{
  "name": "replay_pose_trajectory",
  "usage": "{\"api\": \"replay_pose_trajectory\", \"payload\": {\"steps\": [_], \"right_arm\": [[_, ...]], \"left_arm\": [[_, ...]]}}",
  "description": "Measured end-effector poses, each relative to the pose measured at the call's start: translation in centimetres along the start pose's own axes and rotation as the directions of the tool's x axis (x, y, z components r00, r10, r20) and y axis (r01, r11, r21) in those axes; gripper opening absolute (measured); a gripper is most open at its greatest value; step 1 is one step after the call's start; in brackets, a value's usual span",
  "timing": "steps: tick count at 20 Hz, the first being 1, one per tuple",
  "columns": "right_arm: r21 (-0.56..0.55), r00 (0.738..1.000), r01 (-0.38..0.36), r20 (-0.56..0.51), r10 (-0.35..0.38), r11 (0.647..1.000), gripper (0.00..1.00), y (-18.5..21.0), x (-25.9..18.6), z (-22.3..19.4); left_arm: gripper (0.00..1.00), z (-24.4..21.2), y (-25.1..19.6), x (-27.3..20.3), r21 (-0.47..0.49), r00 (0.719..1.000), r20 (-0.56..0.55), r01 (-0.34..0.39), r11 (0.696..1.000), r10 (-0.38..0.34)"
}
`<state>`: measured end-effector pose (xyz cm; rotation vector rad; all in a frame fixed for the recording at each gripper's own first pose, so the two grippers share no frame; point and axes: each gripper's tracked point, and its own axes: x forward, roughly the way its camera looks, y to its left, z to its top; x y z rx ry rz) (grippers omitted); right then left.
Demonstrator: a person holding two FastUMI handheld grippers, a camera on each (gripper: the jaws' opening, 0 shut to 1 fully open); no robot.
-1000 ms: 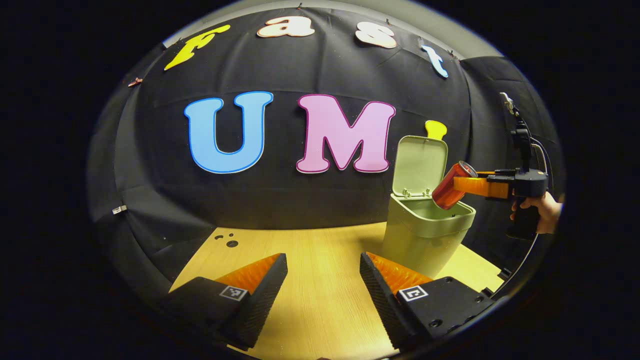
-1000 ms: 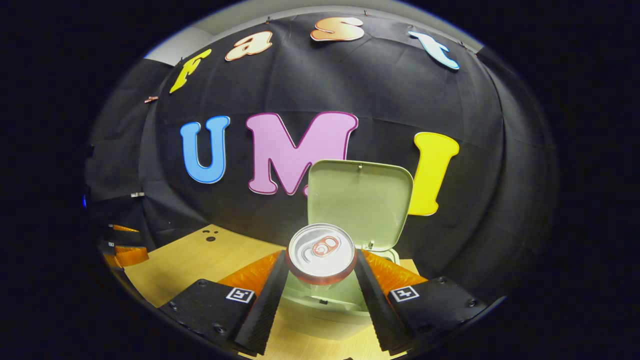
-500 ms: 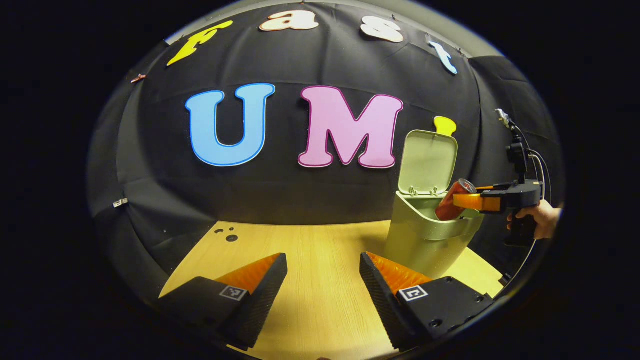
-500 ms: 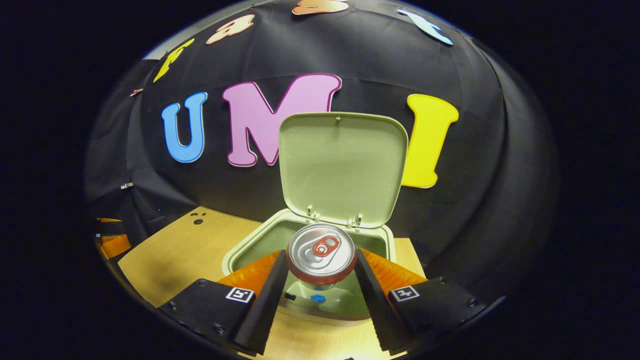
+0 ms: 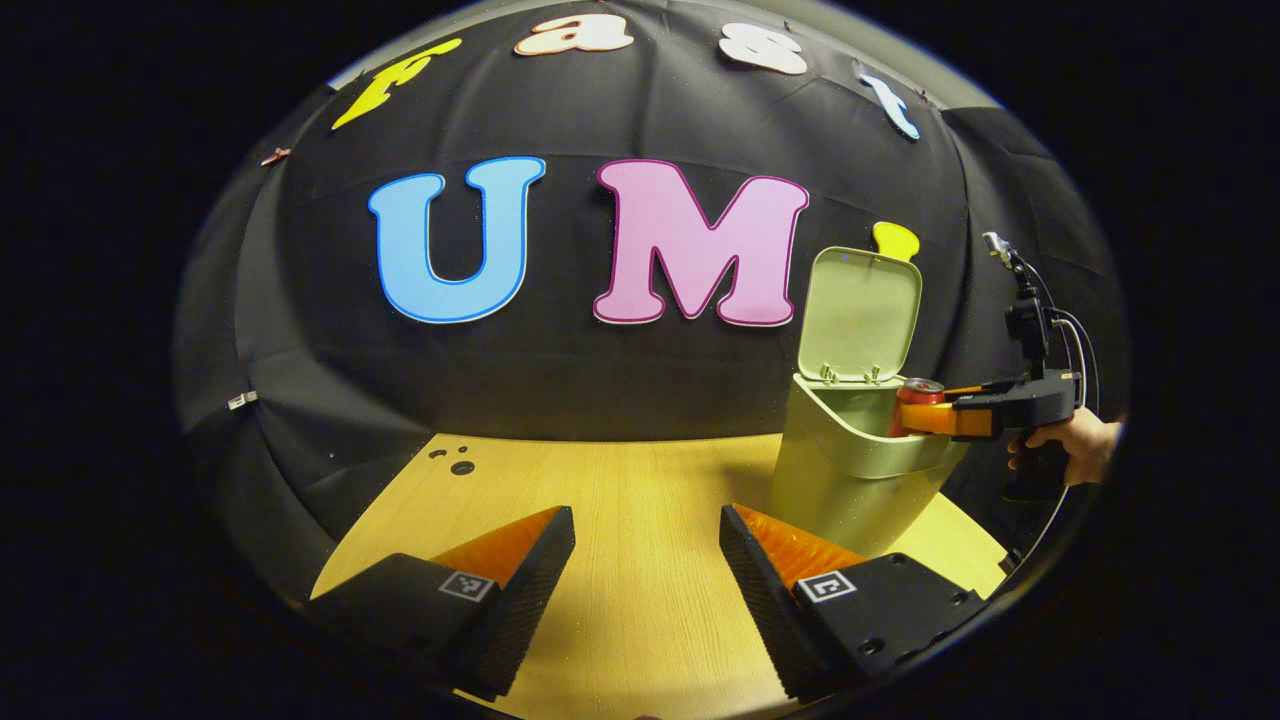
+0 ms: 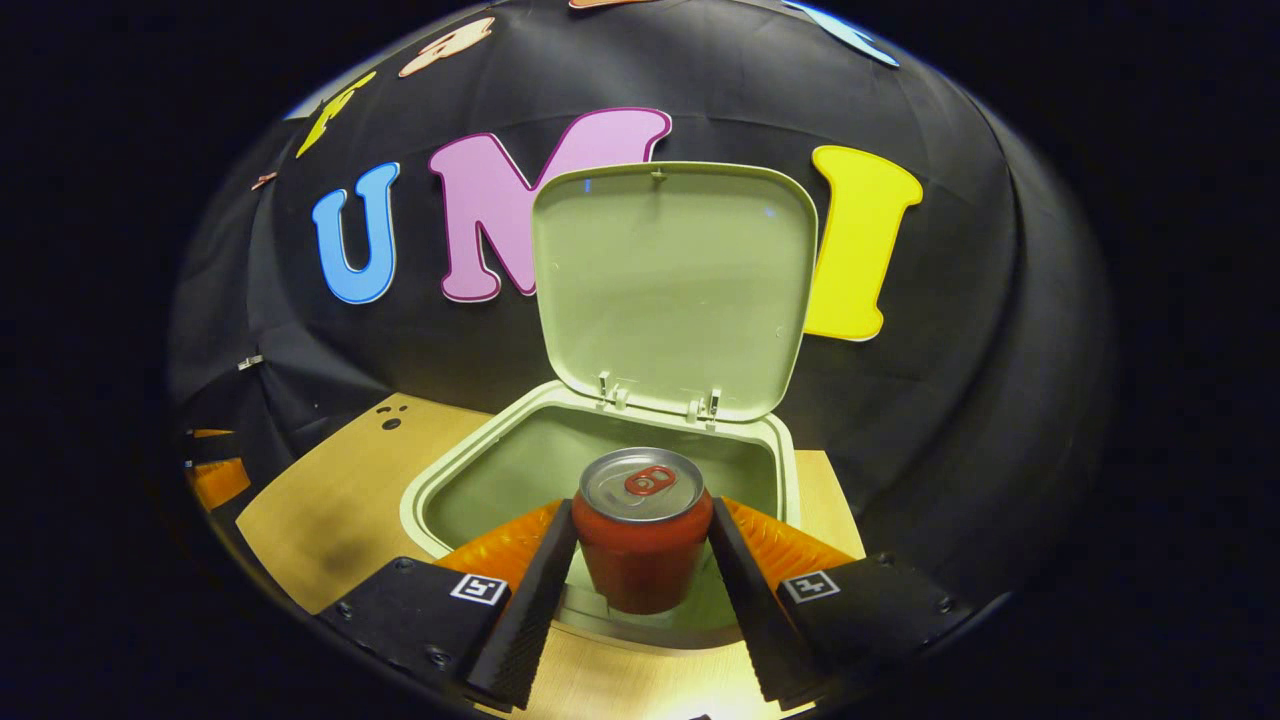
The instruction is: Press the lid of the desktop garbage bin to open it, pick up the crumpled paper on the desktop and throw it into the bin, then pick up the pop can on the desktop and drop it into the bin, and finally close the garbage bin lid.
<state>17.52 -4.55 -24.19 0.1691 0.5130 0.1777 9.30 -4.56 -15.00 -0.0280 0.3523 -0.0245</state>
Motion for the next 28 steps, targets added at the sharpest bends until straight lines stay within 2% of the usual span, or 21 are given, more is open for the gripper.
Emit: {"api": "replay_pose_trajectory", "payload": {"steps": [7,10,11,12,15,22,28], "right_arm": [[0.009,1.000,0.001,0.013,-0.001,1.000,0.82,-0.1,0.0,0.3],[0.026,0.997,-0.017,0.071,0.015,1.000,0.82,0.4,-0.7,2.0],[0.025,0.995,-0.014,0.096,0.012,1.000,0.83,0.3,-0.8,3.0],[0.019,0.992,-0.014,0.122,0.012,1.000,0.95,0.4,-1.0,4.0],[-0.011,0.981,-0.010,0.194,0.012,1.000,1.00,0.4,-1.8,7.2],[-0.033,0.934,0.020,0.358,-0.007,0.999,0.98,-0.4,-3.0,15.0],[-0.037,0.869,0.054,0.494,-0.029,0.998,0.97,-1.1,-2.6,20.7]], "left_arm": [[0.94,0.0,-0.1,0.2,0.000,1.000,-0.005,-0.009,1.000,0.009],[0.94,-0.1,-0.2,0.1,0.005,1.000,-0.005,-0.005,1.000,0.005],[0.94,-0.1,-0.2,0.2,0.005,1.000,-0.005,-0.003,1.000,0.003],[0.94,0.0,-0.3,0.2,0.005,1.000,-0.005,-0.001,1.000,0.001],[0.94,0.1,-0.6,0.2,0.008,1.000,-0.001,0.008,1.000,-0.008],[0.94,0.4,-1.5,0.0,0.008,1.000,0.012,0.025,1.000,-0.025],[0.94,0.0,-1.9,-0.3,0.005,1.000,0.008,0.023,1.000,-0.023]]}}
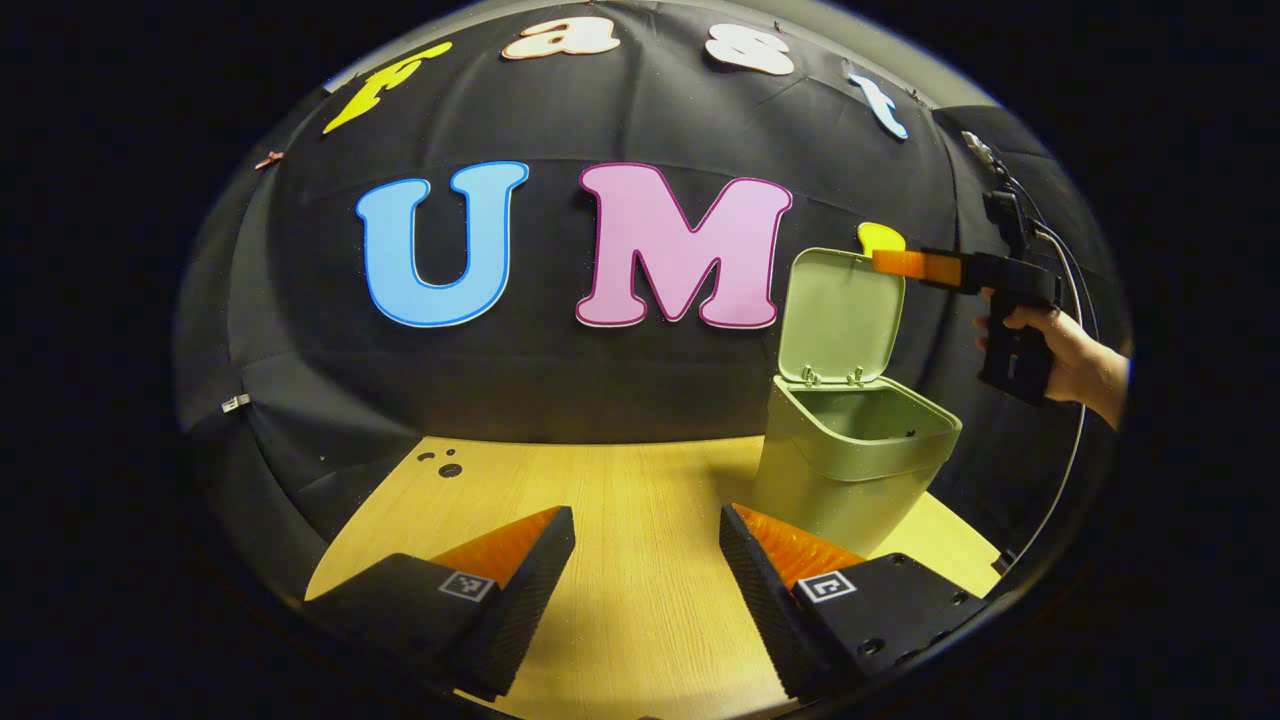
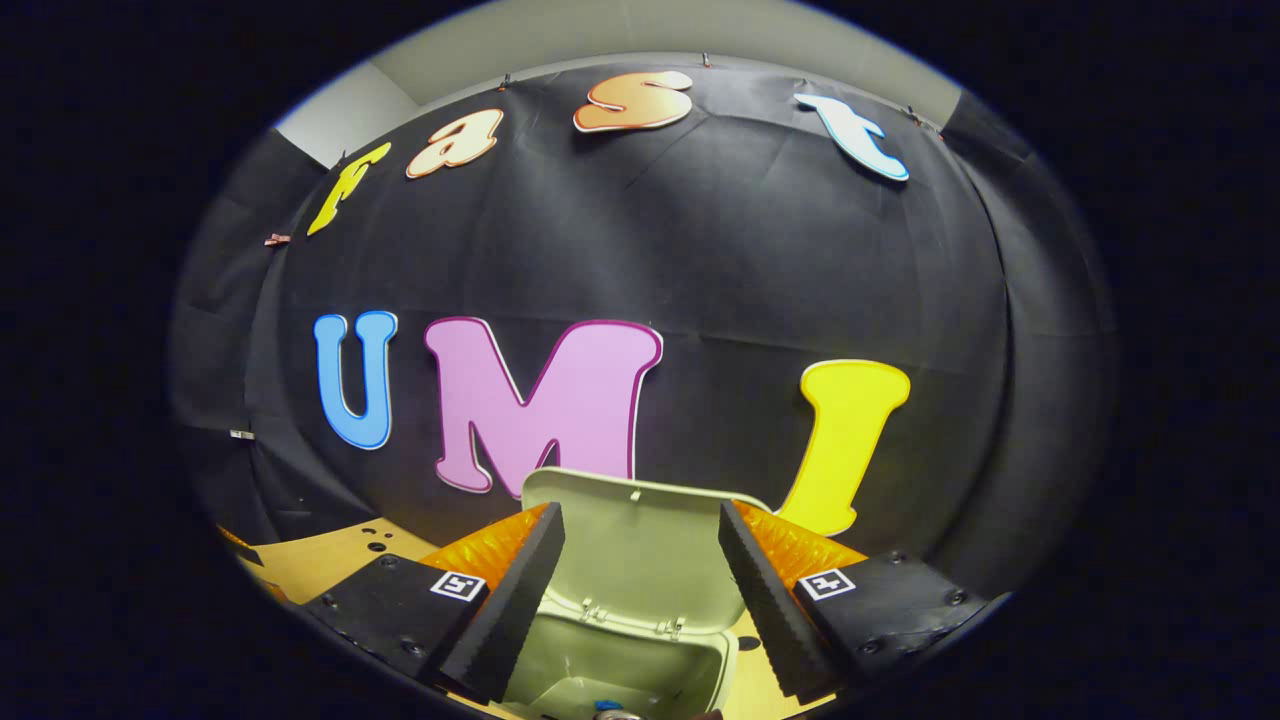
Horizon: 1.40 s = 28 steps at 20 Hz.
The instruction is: Press the lid of the desktop garbage bin to open it, pick up the crumpled paper on the desktop and throw it into the bin, then pick up the pop can on the desktop and drop it into the bin, and finally close the garbage bin lid.
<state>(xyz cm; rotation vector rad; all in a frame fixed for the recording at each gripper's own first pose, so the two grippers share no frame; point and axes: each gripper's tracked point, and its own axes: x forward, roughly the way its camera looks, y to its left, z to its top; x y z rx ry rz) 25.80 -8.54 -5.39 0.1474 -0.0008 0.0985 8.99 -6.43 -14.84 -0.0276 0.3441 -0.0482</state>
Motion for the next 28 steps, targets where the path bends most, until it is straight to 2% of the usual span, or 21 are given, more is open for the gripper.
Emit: {"api": "replay_pose_trajectory", "payload": {"steps": [7,13,16,24,28], "right_arm": [[-0.031,0.990,0.050,0.131,-0.046,0.998,0.97,-1.2,3.0,3.5],[0.001,0.993,0.065,0.103,-0.065,0.998,0.96,-2.0,5.5,1.8],[-0.001,0.997,0.058,0.057,-0.057,0.998,0.97,-1.9,6.0,0.3],[0.080,1.000,0.015,0.014,-0.016,0.997,0.97,-1.1,3.1,-0.4],[0.078,1.000,0.013,-0.009,-0.012,0.997,0.97,-0.3,0.5,-1.0]], "left_arm": [[0.94,-0.4,-0.2,-0.4,-0.006,1.000,-0.008,-0.014,1.000,0.014],[0.94,-0.8,-0.2,-0.4,-0.015,0.999,-0.022,-0.032,0.999,0.032],[0.94,-0.9,-0.1,-0.3,-0.020,0.999,-0.025,-0.039,0.999,0.038],[0.94,-0.8,-0.6,-0.8,-0.006,1.000,-0.020,-0.010,1.000,0.009],[0.94,-0.8,-0.6,-1.5,0.001,1.000,-0.013,0.012,1.000,-0.012]]}}
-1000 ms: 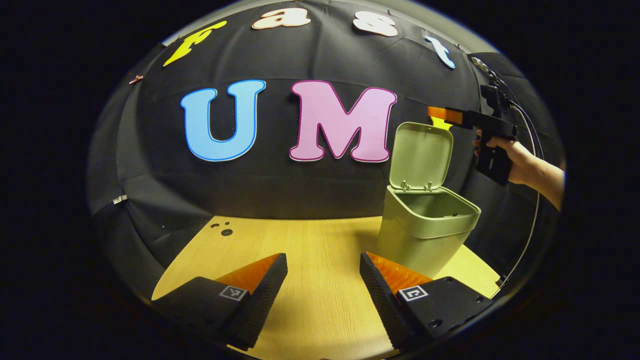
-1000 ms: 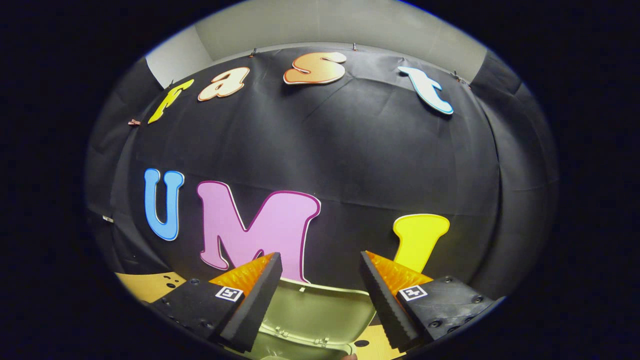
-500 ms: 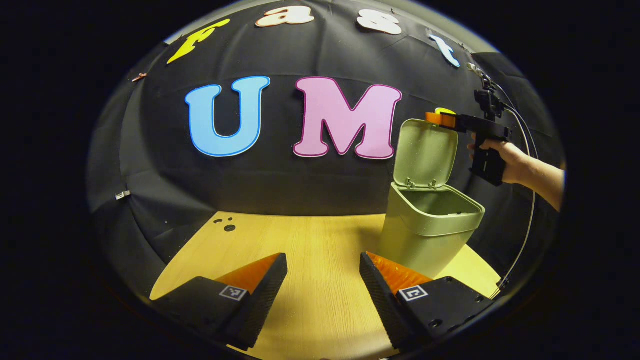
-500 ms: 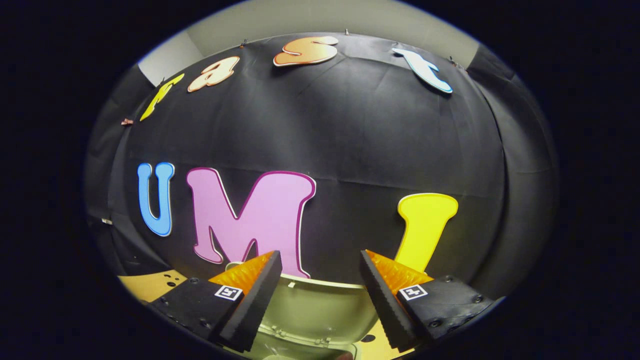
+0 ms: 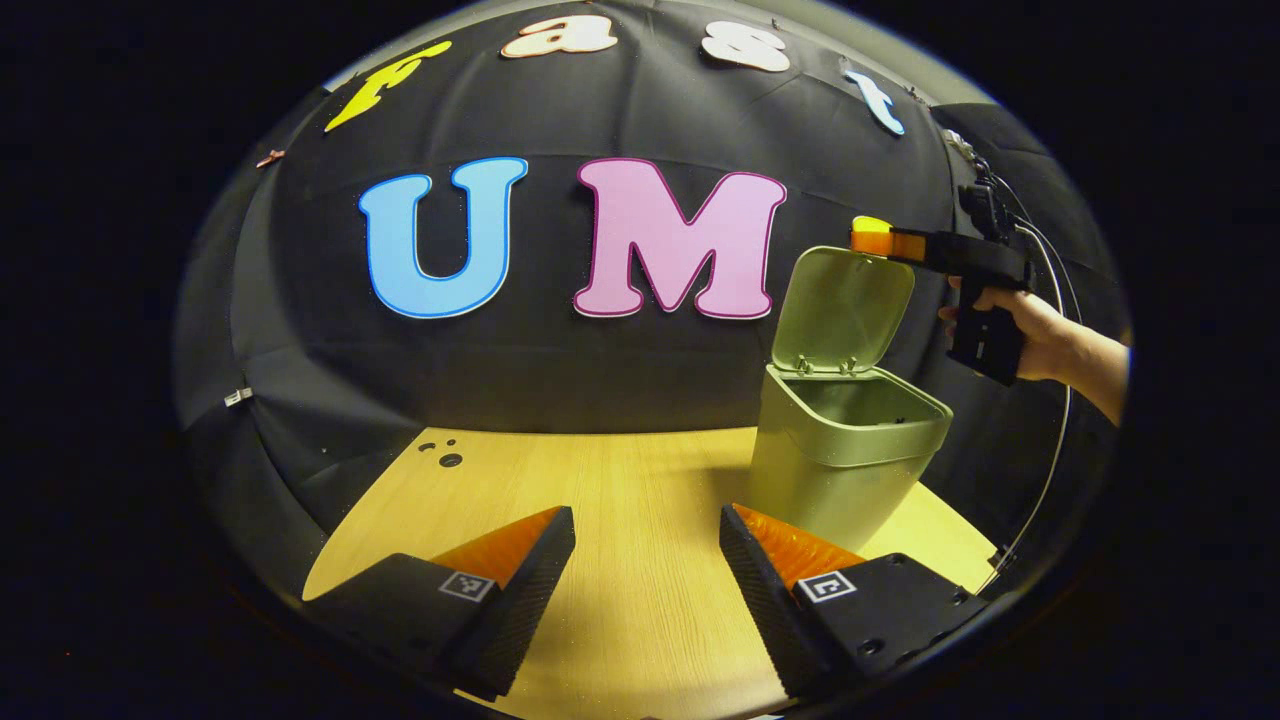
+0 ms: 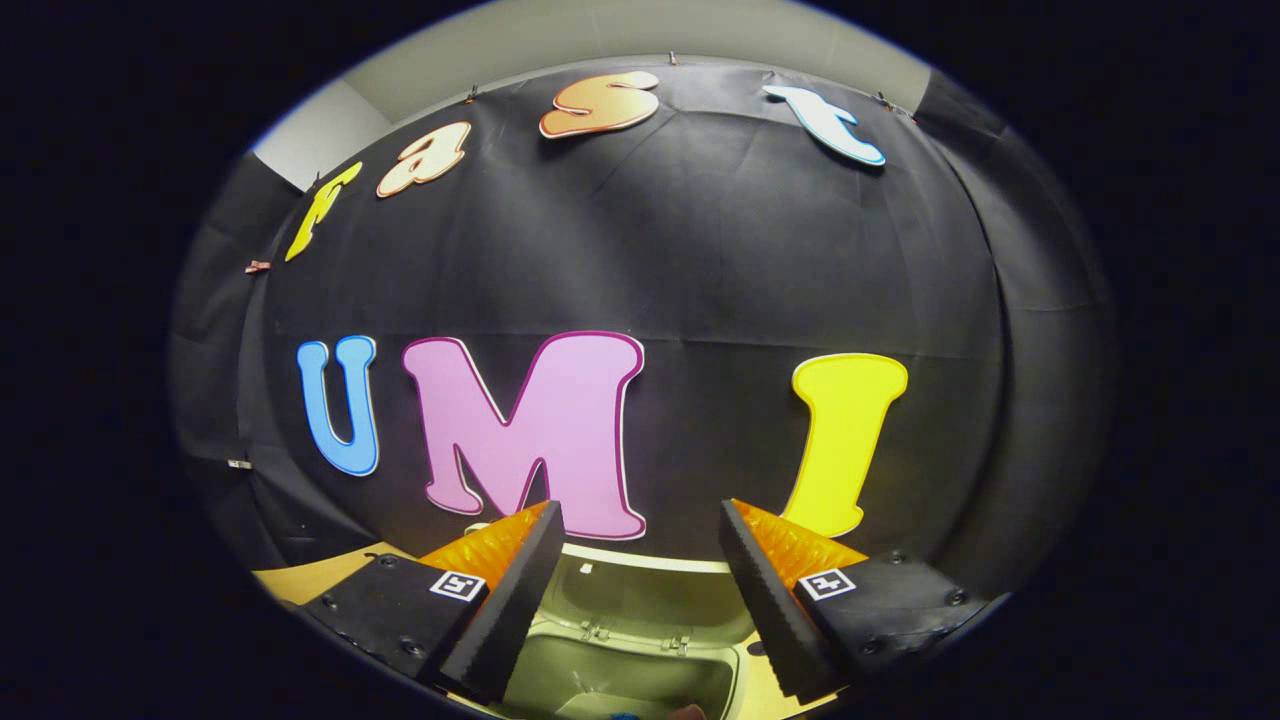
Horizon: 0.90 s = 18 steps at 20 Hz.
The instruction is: Press the lid of the desktop garbage bin to open it, pick up the crumpled paper on the desktop and throw it into the bin, then pick up the pop can on the desktop and drop it into the bin, and finally close the garbage bin lid.
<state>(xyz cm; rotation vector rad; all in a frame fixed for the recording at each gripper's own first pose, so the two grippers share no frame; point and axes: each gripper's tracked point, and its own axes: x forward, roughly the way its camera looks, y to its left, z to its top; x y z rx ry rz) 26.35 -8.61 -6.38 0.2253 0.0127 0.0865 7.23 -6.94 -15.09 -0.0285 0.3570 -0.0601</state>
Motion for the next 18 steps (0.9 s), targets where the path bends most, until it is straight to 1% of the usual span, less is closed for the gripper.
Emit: {"api": "replay_pose_trajectory", "payload": {"steps": [9,18], "right_arm": [[-0.006,0.996,0.000,-0.086,-0.001,1.000,0.98,1.4,-5.0,-3.1],[0.000,0.978,-0.008,-0.209,0.008,1.000,0.97,3.1,-7.3,-8.7]], "left_arm": [[0.94,-0.2,0.2,-1.5,0.021,0.999,0.010,0.047,0.999,-0.047],[0.94,-0.3,0.7,-2.1,0.026,0.998,0.010,0.063,0.998,-0.063]]}}
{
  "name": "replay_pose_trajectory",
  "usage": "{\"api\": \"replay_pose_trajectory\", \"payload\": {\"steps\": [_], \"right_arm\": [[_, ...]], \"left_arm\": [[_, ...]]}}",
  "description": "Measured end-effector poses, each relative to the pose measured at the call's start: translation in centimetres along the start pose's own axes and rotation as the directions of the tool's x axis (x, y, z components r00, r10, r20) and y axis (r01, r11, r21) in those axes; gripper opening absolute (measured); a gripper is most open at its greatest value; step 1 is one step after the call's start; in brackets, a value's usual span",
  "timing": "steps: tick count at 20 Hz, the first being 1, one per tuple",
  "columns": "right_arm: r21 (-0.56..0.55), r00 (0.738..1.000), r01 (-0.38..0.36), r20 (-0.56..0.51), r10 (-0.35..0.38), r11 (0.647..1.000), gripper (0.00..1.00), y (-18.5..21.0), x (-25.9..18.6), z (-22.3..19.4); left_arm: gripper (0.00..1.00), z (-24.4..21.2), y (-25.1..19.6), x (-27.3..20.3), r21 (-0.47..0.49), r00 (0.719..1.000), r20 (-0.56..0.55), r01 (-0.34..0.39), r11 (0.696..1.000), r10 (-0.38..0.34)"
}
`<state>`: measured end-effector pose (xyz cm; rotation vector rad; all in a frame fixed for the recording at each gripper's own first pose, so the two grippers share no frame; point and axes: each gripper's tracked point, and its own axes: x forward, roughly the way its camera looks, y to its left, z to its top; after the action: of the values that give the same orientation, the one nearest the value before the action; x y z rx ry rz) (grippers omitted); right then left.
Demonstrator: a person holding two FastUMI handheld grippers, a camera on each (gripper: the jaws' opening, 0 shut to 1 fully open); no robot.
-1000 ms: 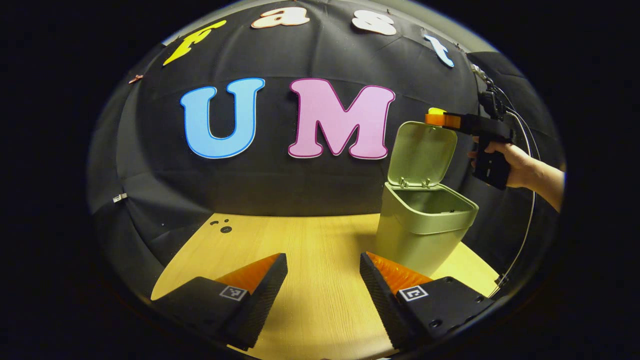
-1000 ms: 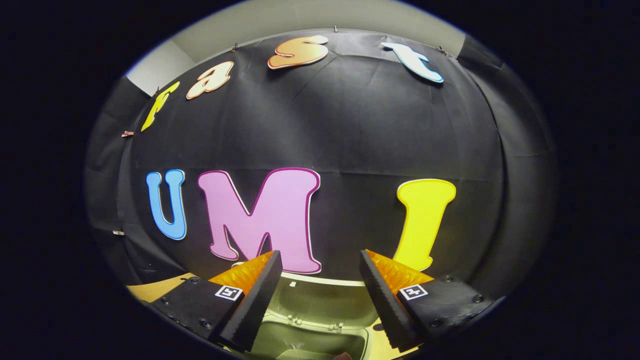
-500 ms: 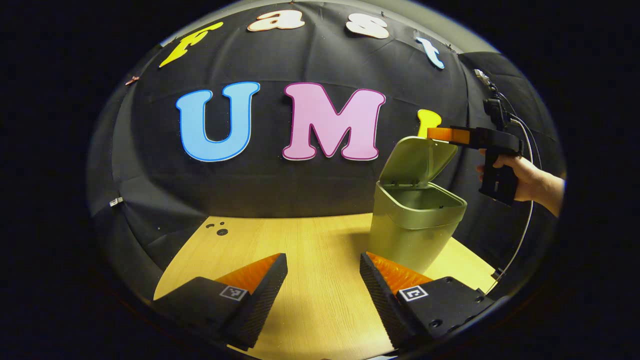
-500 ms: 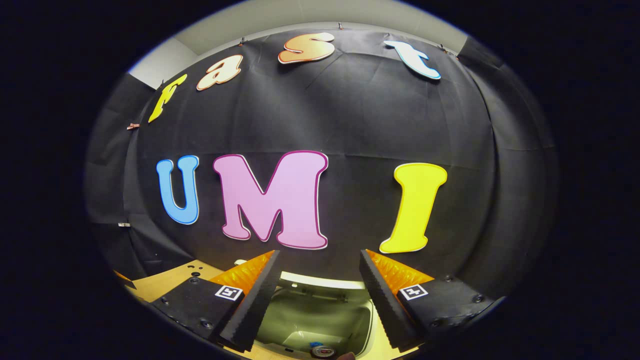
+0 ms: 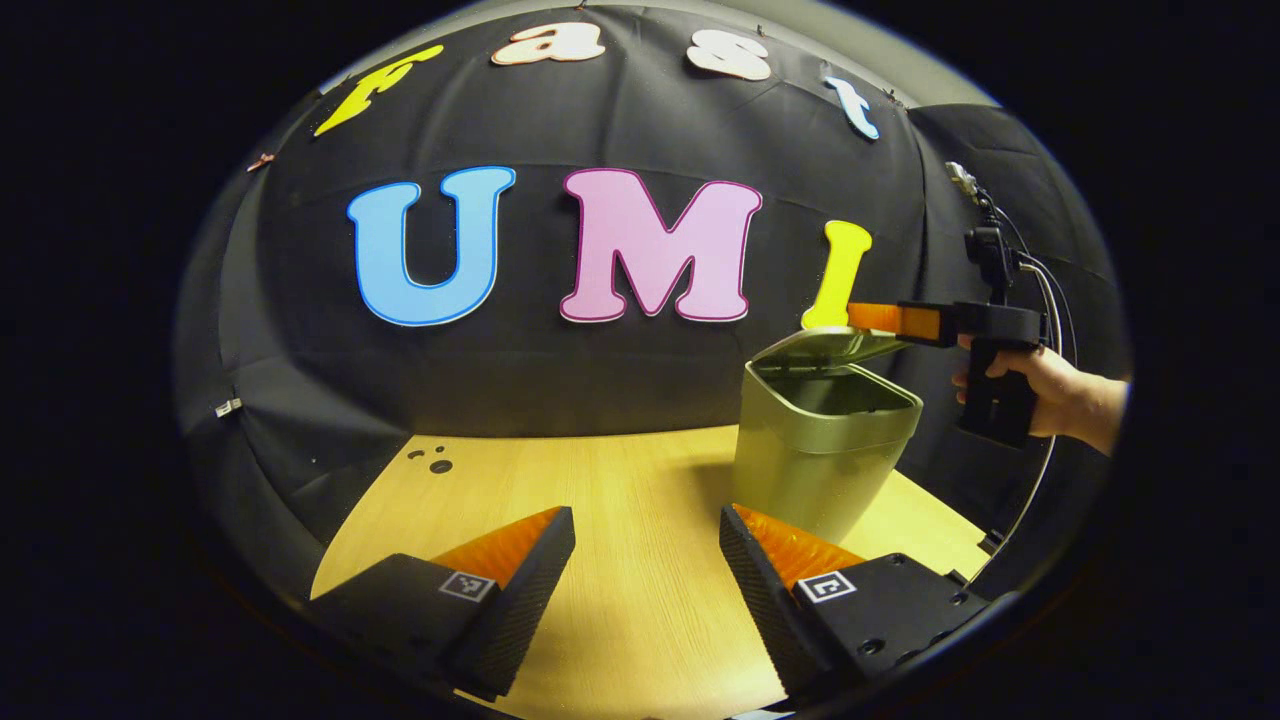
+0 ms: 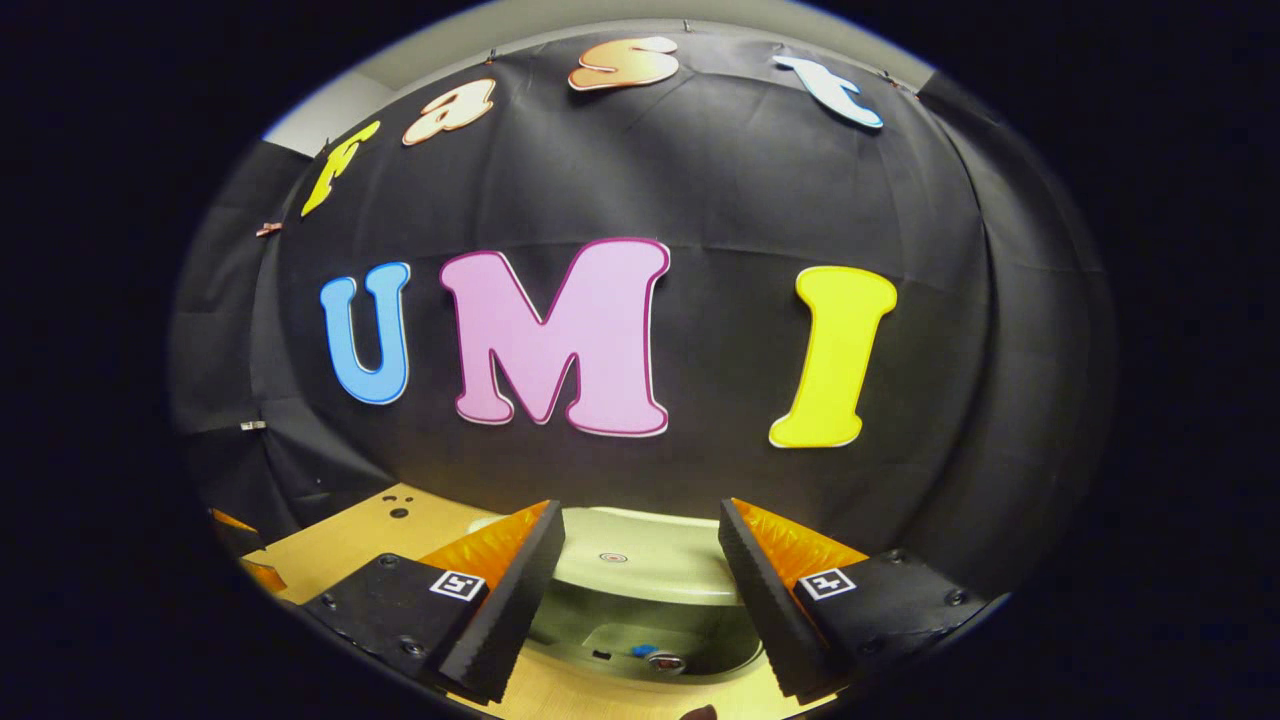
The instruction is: Press the lid of the desktop garbage bin to open it, pick up the crumpled paper on the desktop and throw it into the bin, then pick up the pop can on the desktop and drop it into the bin, and finally close the garbage bin lid.
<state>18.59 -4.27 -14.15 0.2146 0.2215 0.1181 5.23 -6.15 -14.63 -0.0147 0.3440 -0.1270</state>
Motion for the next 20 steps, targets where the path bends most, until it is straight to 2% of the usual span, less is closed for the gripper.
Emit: {"api": "replay_pose_trajectory", "payload": {"steps": [10,15,20], "right_arm": [[-0.001,0.997,-0.005,-0.081,0.005,1.000,0.96,1.6,-0.2,-5.1],[-0.003,0.995,-0.013,-0.098,0.013,1.000,0.95,2.4,-0.4,-6.5],[0.021,0.995,0.012,-0.103,-0.010,1.000,0.95,2.4,-0.5,-7.5]], "left_arm": [[0.94,0.4,0.5,0.6,-0.003,1.000,0.004,-0.001,1.000,0.001],[0.94,0.1,0.3,0.7,-0.001,1.000,-0.001,0.005,1.000,-0.005],[0.94,0.1,0.4,0.5,0.001,1.000,-0.003,0.000,1.000,0.000]]}}
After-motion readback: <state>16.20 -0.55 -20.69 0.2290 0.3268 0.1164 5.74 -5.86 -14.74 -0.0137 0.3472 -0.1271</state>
